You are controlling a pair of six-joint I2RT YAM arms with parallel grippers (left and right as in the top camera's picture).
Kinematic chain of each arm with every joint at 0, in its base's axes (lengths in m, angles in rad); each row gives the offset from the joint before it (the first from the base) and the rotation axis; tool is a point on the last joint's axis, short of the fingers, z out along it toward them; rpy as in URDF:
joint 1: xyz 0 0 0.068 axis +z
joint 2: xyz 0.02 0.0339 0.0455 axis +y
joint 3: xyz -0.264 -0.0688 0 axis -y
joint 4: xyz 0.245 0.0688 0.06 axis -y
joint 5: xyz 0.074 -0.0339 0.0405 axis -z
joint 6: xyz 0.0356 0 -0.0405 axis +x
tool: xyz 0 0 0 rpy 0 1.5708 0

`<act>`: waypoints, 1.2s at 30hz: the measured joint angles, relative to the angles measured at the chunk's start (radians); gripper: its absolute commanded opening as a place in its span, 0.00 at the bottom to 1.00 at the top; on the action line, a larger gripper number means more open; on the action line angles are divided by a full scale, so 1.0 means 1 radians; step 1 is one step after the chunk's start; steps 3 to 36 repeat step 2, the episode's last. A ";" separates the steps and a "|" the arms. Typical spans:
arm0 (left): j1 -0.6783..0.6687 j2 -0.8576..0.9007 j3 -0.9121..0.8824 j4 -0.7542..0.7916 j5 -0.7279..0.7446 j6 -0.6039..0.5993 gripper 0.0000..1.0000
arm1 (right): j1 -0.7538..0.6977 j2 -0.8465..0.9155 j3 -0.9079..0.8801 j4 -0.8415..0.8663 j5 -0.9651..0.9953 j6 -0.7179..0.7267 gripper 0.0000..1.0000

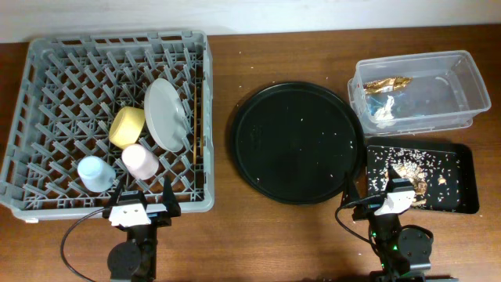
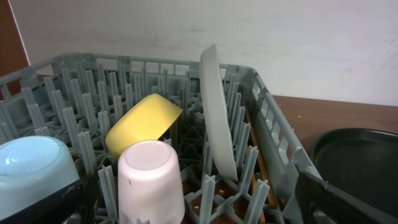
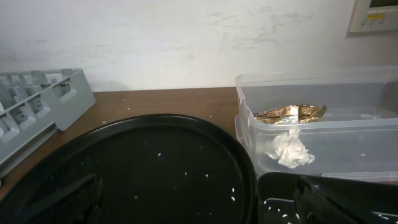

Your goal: Sort waste into correct bins and load items into the dishwasher rack

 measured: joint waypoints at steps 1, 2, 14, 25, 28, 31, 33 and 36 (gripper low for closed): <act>0.000 0.000 0.000 0.000 0.000 0.000 0.99 | 0.000 0.000 0.000 0.000 0.000 0.000 0.98; 0.000 0.000 0.000 0.000 0.000 0.000 0.99 | 0.000 0.000 0.000 0.000 0.000 0.000 0.99; 0.000 0.000 0.000 0.000 0.000 0.000 0.99 | 0.000 0.000 0.000 0.000 0.000 0.000 0.99; 0.000 0.000 0.000 0.000 0.000 0.000 0.99 | 0.000 0.000 0.000 0.000 0.000 0.000 0.99; 0.000 0.000 0.000 0.000 0.000 0.000 0.99 | 0.000 0.000 0.000 0.000 0.000 0.000 0.99; 0.000 0.000 0.000 0.000 0.000 0.000 0.99 | 0.000 0.000 0.000 0.000 0.000 0.000 0.99; 0.000 0.000 0.000 0.000 0.000 0.000 0.99 | 0.000 0.000 0.000 0.000 0.000 0.000 0.99; 0.000 0.000 0.000 0.000 0.000 0.000 0.99 | 0.000 0.000 0.000 0.000 0.000 0.000 0.99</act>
